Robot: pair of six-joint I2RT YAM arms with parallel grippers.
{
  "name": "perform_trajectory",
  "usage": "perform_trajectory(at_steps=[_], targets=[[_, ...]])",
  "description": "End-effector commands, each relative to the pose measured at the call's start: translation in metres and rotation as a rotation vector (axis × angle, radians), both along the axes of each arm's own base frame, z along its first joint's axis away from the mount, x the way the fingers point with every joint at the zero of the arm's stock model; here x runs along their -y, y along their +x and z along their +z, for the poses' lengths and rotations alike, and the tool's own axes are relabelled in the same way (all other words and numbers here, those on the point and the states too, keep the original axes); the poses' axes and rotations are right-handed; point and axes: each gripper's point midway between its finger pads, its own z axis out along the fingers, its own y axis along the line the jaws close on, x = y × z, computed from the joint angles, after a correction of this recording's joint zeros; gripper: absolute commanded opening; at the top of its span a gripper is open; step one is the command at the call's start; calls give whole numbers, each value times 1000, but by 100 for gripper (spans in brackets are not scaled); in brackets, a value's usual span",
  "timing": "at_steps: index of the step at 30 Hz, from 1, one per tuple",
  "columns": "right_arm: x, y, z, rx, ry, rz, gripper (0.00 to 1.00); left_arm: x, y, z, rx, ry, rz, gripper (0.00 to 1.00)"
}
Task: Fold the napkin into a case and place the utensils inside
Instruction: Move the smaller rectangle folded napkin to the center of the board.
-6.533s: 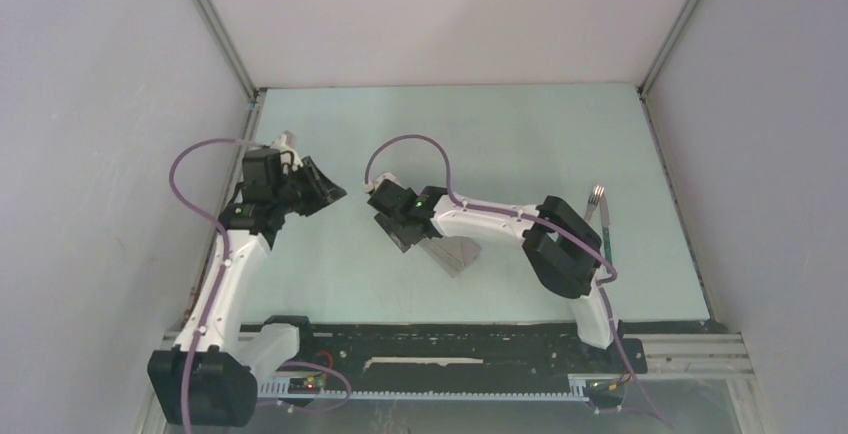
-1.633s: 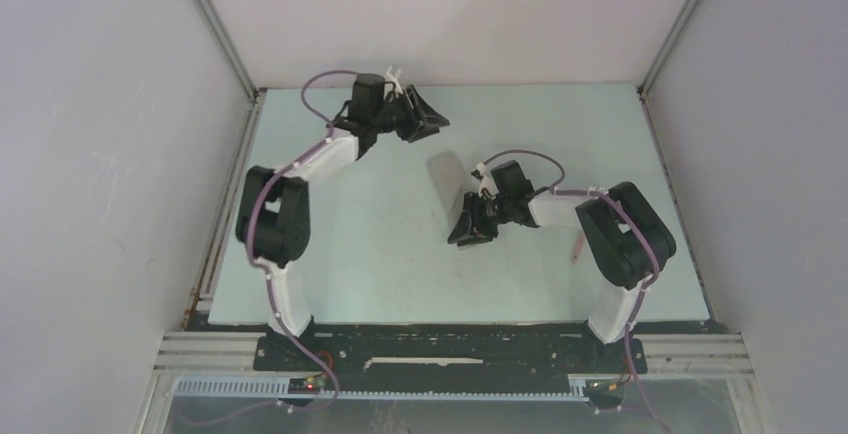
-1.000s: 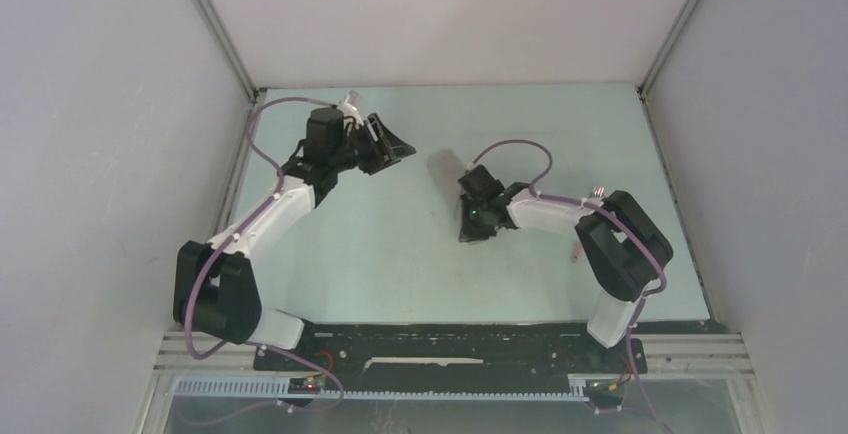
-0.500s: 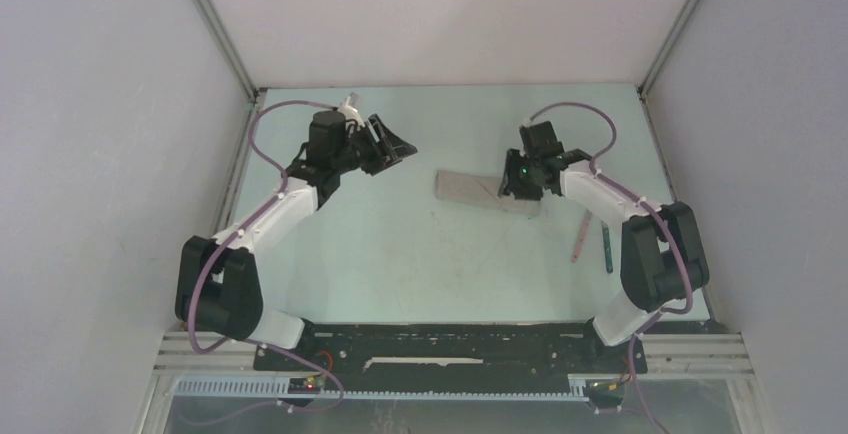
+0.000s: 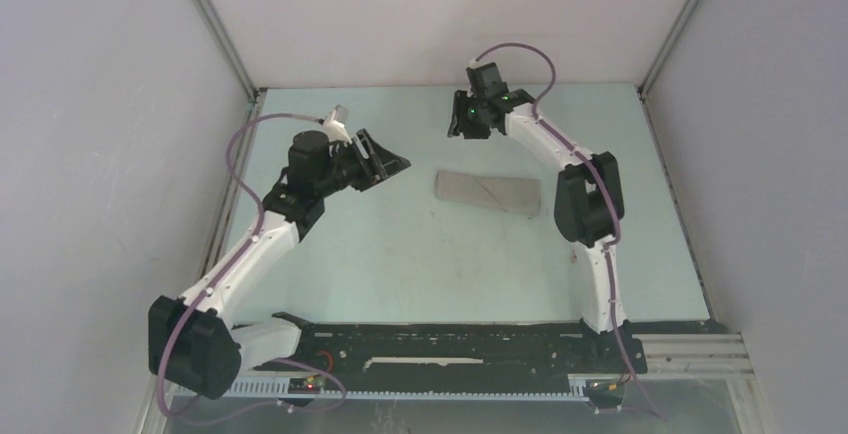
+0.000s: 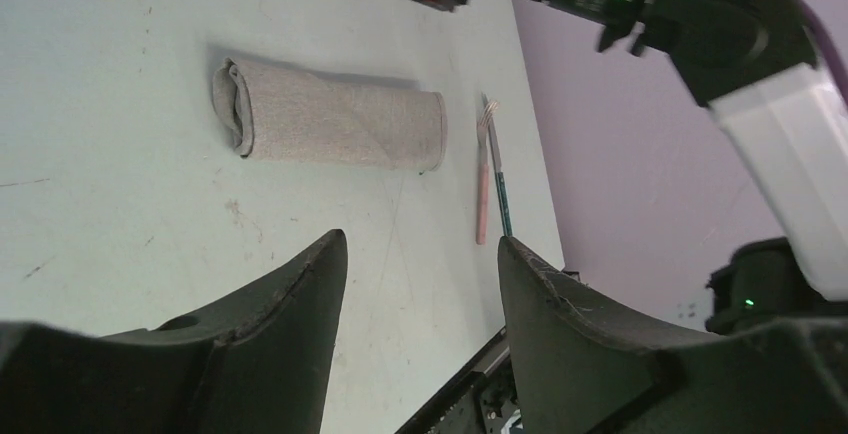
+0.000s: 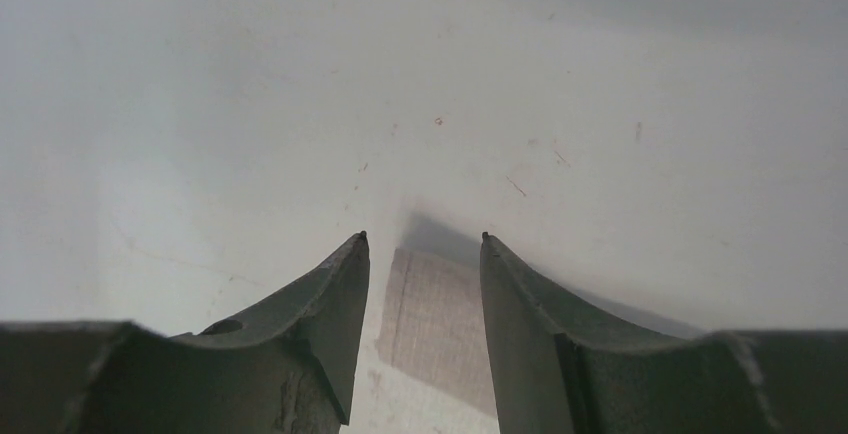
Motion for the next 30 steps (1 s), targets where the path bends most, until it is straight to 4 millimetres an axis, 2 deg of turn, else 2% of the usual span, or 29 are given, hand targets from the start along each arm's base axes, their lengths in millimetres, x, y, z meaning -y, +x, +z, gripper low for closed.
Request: perform_trajectory(at_steps=[1, 8, 10, 19, 25, 30], targets=[[-27, -7, -16, -64, -29, 49, 54, -8, -11, 5, 34, 34, 11, 63], [-49, -16, -60, -148, -49, 90, 55, -7, -21, 11, 43, 23, -15, 63], [-53, -20, -69, -166, -55, 104, 59, -7, -22, 13, 48, 21, -19, 63], [-60, -46, -88, -234, -41, 163, 63, -8, -27, 15, 55, 16, -25, 64], [-56, -93, -96, -296, -45, 242, 62, -7, -29, 15, 54, 14, -31, 64], [-45, -138, -92, -312, -63, 317, 62, -6, -28, 12, 46, 12, -37, 65]])
